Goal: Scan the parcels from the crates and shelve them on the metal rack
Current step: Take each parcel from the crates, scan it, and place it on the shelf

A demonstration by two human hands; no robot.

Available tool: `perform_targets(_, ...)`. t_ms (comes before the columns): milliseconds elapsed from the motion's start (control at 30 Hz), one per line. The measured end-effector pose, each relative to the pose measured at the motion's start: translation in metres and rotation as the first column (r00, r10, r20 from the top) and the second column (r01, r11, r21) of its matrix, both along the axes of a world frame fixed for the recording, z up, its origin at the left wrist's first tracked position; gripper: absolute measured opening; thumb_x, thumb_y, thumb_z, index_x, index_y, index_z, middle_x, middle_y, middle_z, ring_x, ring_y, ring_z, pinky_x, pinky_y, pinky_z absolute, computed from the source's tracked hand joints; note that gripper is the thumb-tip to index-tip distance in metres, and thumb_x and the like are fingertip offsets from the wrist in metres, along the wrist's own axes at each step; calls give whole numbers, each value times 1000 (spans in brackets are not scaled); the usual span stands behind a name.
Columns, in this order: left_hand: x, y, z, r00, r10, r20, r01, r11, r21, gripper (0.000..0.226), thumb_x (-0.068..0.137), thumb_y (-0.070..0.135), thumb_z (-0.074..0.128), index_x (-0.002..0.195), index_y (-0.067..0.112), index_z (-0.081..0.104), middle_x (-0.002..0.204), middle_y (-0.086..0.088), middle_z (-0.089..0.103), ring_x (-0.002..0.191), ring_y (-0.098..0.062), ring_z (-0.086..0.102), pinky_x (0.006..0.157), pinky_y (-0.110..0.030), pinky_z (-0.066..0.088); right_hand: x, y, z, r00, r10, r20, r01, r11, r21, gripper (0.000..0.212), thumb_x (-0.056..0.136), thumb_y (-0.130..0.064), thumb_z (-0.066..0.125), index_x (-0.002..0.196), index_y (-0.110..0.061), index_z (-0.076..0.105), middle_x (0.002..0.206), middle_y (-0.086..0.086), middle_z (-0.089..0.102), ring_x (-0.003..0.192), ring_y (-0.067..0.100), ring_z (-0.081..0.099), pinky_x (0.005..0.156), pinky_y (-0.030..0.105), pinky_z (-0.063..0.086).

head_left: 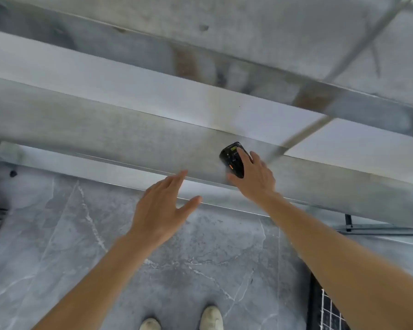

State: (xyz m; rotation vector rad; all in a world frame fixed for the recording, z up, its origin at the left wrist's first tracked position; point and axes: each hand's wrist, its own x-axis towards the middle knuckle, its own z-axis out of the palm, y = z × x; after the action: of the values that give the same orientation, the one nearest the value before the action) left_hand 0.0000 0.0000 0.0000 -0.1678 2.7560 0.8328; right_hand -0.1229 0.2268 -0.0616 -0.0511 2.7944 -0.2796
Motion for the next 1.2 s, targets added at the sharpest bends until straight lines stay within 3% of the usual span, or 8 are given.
perform_targets(267, -14, -6, -26, 999, 24, 21, -25, 1000, 5, 73, 97, 64, 44, 160, 34, 22, 162, 12, 34, 148, -11, 32, 115, -33, 31, -20, 4, -37, 1000, -11, -24, 10, 997, -70, 78, 92, -52, 67, 157, -42, 25, 158, 4, 35, 137, 33, 43, 102, 50, 46)
perform_targets(567, -12, -2, -30, 999, 29, 26, -28, 1000, -13, 74, 97, 65, 44, 160, 32, 22, 162, 13, 33, 148, -10, 32, 115, -32, 31, -17, 9, -36, 994, 66, -87, -69, 997, -39, 69, 99, -44, 61, 159, -35, 27, 145, 13, 46, 124, 35, 47, 100, 47, 42)
perform_targets(767, 2, -2, 8, 999, 36, 15, -36, 999, -21, 74, 97, 65, 42, 160, 31, 22, 162, 13, 33, 148, -10, 32, 116, -33, 31, 7, -5, 13, 994, 78, -75, -89, 982, -168, 69, 94, -41, 64, 155, -40, 31, 136, 9, 53, 116, 30, 51, 83, 44, 52)
perform_targets(867, 14, -9, 38, 998, 61, -3, -61, 997, -43, 74, 97, 66, 42, 160, 32, 21, 162, 13, 34, 147, -11, 33, 116, -33, 32, 23, -21, 48, 993, 96, -63, -110, 955, -276, 66, 95, -45, 60, 153, -44, 29, 127, 5, 58, 106, 25, 55, 76, 37, 49)
perform_targets(1000, 37, -31, 85, 994, 109, -19, -110, 992, -67, 74, 97, 67, 41, 160, 34, 20, 161, 13, 35, 147, -13, 34, 117, -33, 30, 49, -54, 99, 990, 135, -36, -138, 905, -403, 59, 99, -49, 53, 151, -50, 25, 118, 1, 59, 94, 21, 60, 81, 40, 53)
perform_targets(1200, 83, -81, 161, 978, 199, -64, -205, 973, -107, 74, 98, 67, 39, 160, 34, 17, 162, 11, 34, 147, -13, 34, 116, -34, 31, 91, -119, 182, 950, 311, 0, -268, 819, -507, 57, 103, -51, 44, 153, -52, 17, 130, 0, 57, 100, 23, 62, 91, 44, 53)
